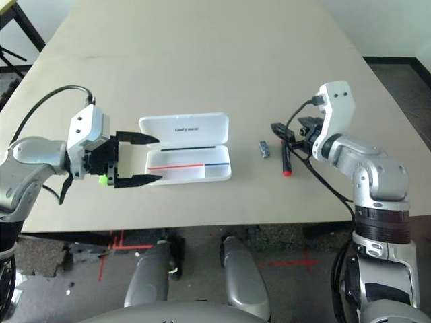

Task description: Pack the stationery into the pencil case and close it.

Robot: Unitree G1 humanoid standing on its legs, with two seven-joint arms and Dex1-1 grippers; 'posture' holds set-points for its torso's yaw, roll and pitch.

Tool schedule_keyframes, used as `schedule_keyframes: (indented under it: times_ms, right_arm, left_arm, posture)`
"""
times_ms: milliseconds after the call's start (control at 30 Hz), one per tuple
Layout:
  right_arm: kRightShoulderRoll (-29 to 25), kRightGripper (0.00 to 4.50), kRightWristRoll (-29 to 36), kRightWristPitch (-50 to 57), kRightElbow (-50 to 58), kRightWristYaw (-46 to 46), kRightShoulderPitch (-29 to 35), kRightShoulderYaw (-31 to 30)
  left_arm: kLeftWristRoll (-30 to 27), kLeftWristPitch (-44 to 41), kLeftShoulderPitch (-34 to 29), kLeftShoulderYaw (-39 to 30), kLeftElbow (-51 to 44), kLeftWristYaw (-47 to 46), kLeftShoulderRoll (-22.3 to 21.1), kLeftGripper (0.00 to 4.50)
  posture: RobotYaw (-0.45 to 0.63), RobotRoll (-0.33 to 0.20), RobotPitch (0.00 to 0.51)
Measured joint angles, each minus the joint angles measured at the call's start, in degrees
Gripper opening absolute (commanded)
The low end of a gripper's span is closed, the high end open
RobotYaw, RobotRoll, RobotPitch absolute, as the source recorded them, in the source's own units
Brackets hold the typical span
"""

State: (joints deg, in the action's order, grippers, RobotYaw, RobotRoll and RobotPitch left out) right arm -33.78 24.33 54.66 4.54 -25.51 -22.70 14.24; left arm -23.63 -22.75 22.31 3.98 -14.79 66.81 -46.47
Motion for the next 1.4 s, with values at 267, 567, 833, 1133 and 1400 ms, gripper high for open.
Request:
schedule_keyframes:
  times_ms: [267, 567, 833, 1133, 1400]
  right_arm:
    - [0.2, 4.5, -0.1, 2.1, -0.1, 0.2, 2.4, -1.2]
    - [0.3, 3.23, -1.4, 3.1, -0.7, 0.9, 1.7, -2.2]
    - [-1.3, 0.51, -1.8, 3.8, -3.5, -0.1, 0.0, -2.3]
    - [-5.7, 0.51, -3.0, 0.1, -7.1, -4.8, -1.7, -4.2]
    - [-10.0, 0.51, -5.5, -16.3, -8.2, -18.7, -2.5, -10.1]
  left_arm:
    - [0.0, 0.2, 0.0, 0.1, 0.0, 0.0, -0.1, 4.47]
    - [0.0, 0.2, -0.1, 0.1, -0.2, 0.0, -1.0, 4.5]
    - [0.0, 0.2, -0.2, 0.1, -0.3, 0.0, -1.1, 4.5]
    - [0.1, 0.2, -0.5, 0.1, -0.3, -0.1, -1.2, 4.5]
    - [0.1, 0.2, -1.3, -0.2, -0.5, -0.1, -1.6, 4.5]
  posture:
    - [-0.13, 0.0, 0.205]
    - [-0.13, 0.0, 0.21]
    - [-0.12, 0.0, 0.208]
    - [-0.1, 0.0, 0.2]
    - [-0.09, 0.0, 0.197]
